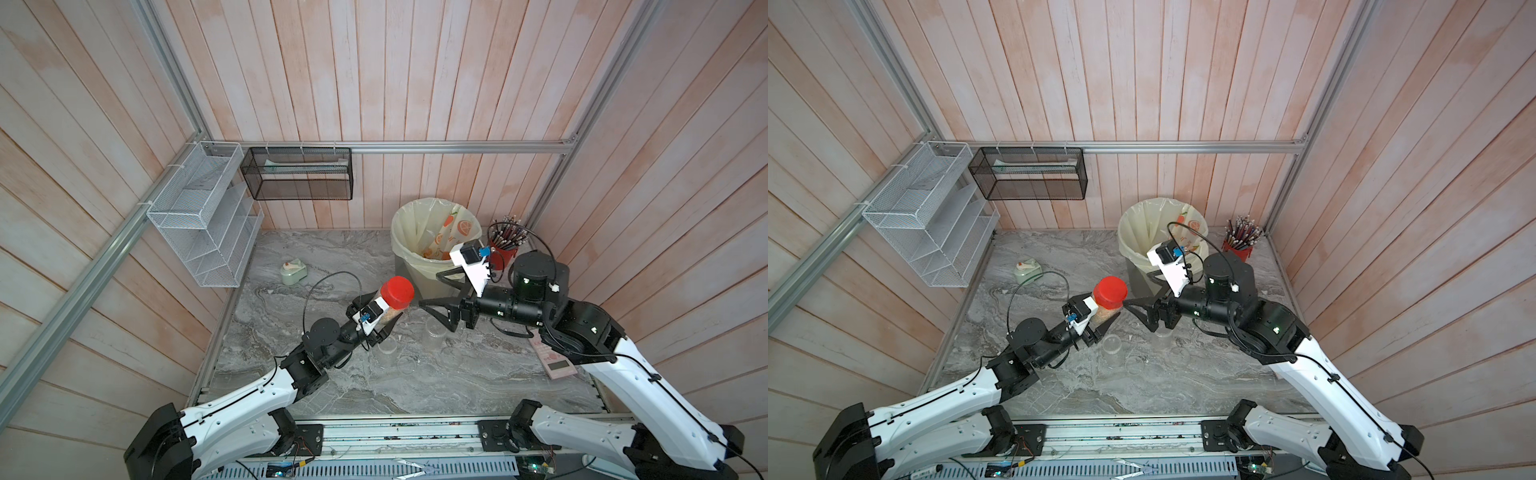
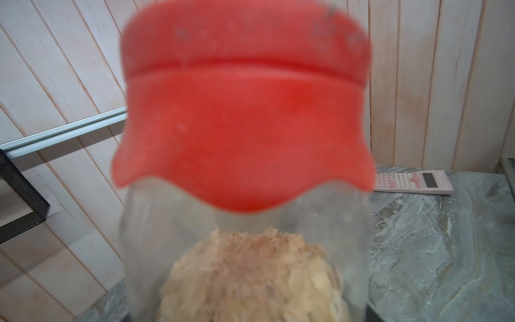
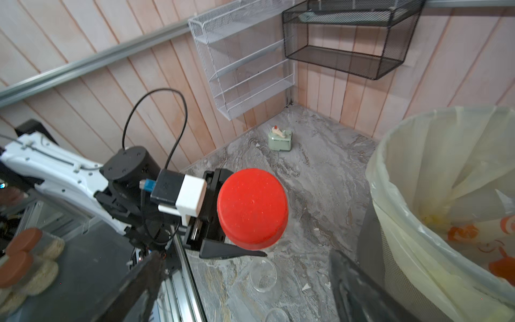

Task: Empty expired oatmeal from jars
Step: Unscrew the lid from the jar.

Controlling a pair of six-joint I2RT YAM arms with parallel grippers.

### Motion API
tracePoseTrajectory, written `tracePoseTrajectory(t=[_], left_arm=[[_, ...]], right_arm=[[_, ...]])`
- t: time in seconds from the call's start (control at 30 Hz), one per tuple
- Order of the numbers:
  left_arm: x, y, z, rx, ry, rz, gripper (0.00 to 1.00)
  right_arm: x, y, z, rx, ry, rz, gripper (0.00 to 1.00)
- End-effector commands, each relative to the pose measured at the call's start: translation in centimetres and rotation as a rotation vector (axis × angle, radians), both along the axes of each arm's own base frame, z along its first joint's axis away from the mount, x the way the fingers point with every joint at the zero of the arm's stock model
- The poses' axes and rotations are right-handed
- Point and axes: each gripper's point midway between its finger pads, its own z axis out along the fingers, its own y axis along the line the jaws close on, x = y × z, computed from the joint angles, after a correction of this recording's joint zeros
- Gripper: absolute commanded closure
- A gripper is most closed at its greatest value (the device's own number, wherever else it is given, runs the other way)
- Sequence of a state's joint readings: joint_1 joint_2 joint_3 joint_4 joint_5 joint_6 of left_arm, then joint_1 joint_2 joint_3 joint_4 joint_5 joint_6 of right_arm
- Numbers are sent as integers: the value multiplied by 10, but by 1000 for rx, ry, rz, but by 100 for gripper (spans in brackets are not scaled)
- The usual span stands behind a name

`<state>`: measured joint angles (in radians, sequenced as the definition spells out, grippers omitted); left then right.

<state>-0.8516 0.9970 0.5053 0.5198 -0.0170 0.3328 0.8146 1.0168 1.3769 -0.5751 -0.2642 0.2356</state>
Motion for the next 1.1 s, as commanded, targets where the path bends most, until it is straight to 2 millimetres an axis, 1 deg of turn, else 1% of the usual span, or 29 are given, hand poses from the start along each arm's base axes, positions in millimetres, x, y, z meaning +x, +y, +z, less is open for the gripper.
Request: tracePoseTrajectory(t=[0.0, 0.13, 0.3, 0.43, 0.53, 0.77, 0.9, 1.07], left_arm=[[11, 7, 26, -6, -98, 78, 95], [17, 11, 24, 32, -129, 121, 95], [23, 11, 20, 60, -152, 154, 95], [27, 10, 17, 72, -159, 164, 95], [28, 9, 15, 85, -164, 169, 96], [28, 11, 17, 78, -172, 176, 96], [28, 13, 16, 77, -168, 182, 96], [28, 13, 13, 79, -162, 181, 96]], right_arm=[[30, -5, -6, 103, 208, -220, 8], [41, 5, -20, 96, 305, -294, 7], [48, 28, -30, 58, 361, -293, 5], [53, 39, -36, 31, 389, -289, 4], [56, 43, -42, 11, 401, -297, 4], [58, 54, -62, -52, 425, -280, 6], [58, 57, -63, -57, 421, -271, 11], [51, 61, -66, -65, 430, -251, 17]])
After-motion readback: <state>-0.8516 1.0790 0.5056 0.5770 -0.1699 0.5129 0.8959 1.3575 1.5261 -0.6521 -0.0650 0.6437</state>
